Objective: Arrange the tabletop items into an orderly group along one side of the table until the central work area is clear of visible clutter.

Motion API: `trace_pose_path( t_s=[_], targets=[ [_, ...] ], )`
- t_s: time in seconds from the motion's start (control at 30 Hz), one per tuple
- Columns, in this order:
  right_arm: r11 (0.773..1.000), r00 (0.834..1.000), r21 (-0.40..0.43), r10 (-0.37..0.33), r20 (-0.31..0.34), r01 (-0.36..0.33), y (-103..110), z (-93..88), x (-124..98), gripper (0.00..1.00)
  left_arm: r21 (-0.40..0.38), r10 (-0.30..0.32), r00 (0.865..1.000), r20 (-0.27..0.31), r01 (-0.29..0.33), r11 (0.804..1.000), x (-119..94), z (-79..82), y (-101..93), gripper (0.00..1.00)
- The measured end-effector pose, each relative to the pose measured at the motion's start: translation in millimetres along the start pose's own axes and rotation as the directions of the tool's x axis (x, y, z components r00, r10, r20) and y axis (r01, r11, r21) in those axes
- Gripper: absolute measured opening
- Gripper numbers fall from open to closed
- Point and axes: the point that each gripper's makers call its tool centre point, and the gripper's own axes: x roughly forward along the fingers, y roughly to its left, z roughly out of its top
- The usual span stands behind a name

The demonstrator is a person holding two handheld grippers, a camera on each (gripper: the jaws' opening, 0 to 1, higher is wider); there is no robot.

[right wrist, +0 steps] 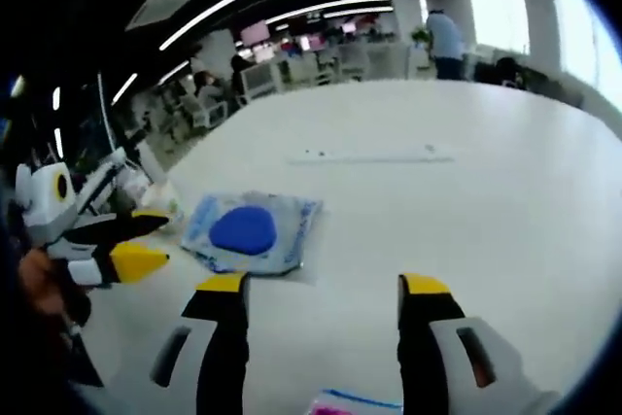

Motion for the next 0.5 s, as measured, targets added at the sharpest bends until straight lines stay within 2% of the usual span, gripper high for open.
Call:
trace_pose_path(
  t_s=[0.5],
  targets=[
    [0.999, 1.0, -0.018, -0.029, 0.001, 0.029, -20, -27.5, -45, 0.7, 0.017, -0.035, 0.999, 0.012, 0.035, 0.999, -17, -12.9, -18.7, 0.82]
  ],
)
